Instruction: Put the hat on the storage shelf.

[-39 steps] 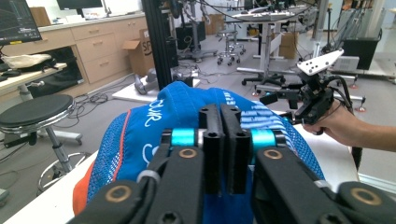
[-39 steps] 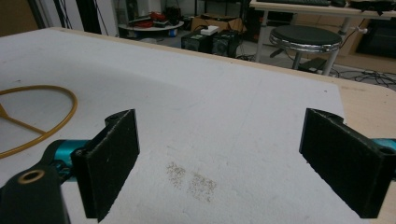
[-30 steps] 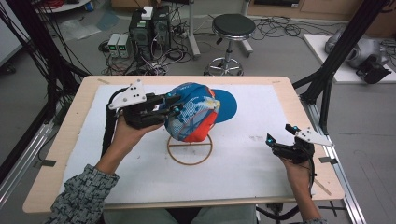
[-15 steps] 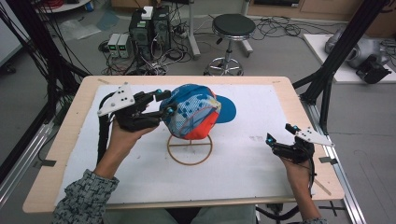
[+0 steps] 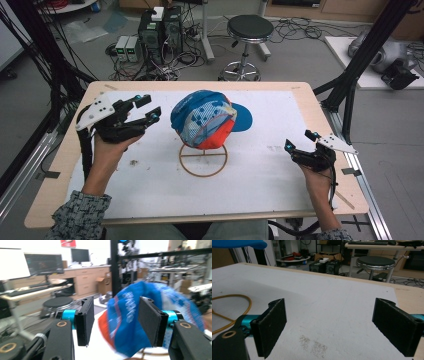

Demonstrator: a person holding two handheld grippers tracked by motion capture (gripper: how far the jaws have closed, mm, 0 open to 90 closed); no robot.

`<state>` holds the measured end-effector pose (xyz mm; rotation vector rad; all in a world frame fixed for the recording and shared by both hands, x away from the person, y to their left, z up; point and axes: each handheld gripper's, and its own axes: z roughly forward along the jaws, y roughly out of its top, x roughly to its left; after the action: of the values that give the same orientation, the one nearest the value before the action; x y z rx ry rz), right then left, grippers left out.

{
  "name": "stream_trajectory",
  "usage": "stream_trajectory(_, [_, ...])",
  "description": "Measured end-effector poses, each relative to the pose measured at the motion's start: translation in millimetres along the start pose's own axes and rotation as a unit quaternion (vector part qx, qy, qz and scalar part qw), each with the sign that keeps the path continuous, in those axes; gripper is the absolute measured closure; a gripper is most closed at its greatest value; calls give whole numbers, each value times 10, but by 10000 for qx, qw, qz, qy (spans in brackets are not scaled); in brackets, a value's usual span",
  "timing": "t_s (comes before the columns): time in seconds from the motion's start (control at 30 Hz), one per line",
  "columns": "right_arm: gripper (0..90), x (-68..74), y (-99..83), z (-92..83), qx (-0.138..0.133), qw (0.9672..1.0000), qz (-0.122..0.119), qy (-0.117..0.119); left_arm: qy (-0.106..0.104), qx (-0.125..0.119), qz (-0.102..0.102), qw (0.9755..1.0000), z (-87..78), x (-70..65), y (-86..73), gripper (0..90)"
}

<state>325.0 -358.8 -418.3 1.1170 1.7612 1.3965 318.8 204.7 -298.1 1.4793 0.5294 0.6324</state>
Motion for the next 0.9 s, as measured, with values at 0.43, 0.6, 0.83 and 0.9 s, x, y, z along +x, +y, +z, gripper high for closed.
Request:
stream_trajectory(0.43, [114, 0, 24, 128, -72, 9999, 49, 53, 907, 183, -141, 9956, -390, 346, -267, 444])
stream_trajectory(0.6, [114, 21, 30, 159, -53, 9999, 42, 78, 1163, 256, -231, 9926, -520, 473, -390, 436])
stream_trajectory(0.83, [114, 22, 30, 159, -33, 10000, 47, 63, 1347, 486, -371, 9890, -598, 596, -579, 418])
stream_trajectory(0.9, [114, 17, 31, 161, -52, 10000, 34, 55, 1389, 575, -403, 9878, -610, 617, -637, 401])
